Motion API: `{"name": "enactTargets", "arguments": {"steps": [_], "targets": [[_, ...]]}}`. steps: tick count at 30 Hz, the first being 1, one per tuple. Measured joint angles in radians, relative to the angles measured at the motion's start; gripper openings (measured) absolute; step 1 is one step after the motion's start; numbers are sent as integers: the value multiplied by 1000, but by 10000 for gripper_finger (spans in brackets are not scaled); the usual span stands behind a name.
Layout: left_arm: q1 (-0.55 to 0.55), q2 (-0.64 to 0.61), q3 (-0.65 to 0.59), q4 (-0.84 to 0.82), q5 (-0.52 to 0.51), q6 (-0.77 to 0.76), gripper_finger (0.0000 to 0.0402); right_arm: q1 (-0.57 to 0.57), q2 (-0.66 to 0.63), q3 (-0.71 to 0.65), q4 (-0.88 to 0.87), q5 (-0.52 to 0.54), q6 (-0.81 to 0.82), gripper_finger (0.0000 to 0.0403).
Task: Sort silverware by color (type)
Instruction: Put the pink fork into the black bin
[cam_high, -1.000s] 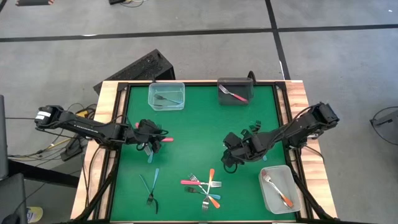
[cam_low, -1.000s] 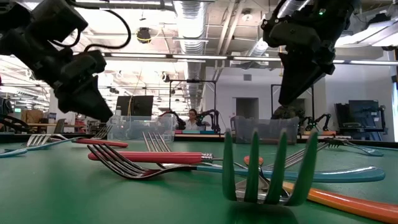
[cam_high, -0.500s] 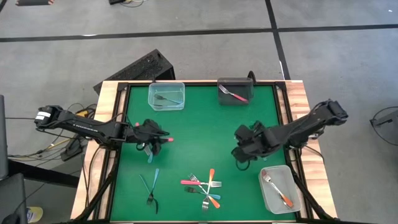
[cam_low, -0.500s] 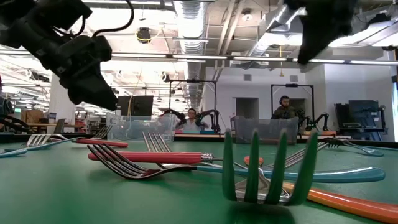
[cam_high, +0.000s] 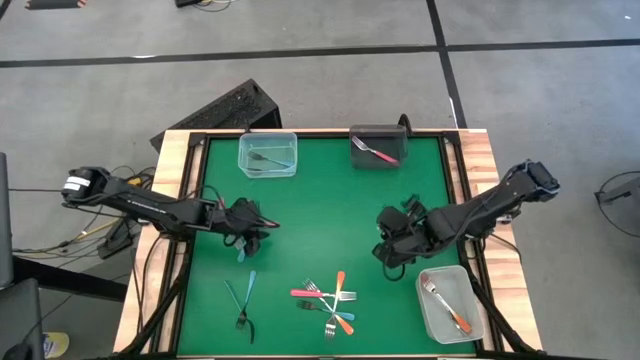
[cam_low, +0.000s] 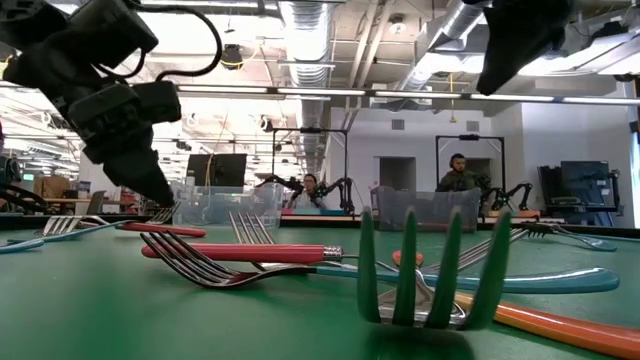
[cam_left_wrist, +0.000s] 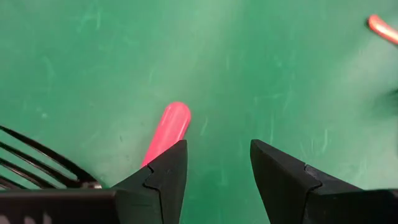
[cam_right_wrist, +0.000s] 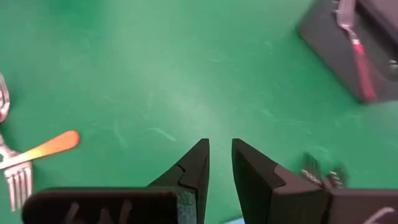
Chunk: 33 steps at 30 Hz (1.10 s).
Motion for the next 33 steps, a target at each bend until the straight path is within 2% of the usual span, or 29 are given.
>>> {"name": "enactTargets", "arguments": {"steps": [5,11,14,19,26,33], "targets": [[12,26,0,-8,82,14,162,-8,-2,69,-157,-8,94,93],[68,29,0,-34,55,67,162,0,23,68,-154,93,83,93],[124,30,0,-72,52,82,162,0,24,67,-154,92,73,93],[200,30,0,-128,32,190,162,-11,21,67,-154,93,72,93],[209,29,2,-145,144,365,162,-15,20,67,-152,91,70,93],[216,27,5,-206,123,388,162,-8,20,67,-149,88,71,93]]}}
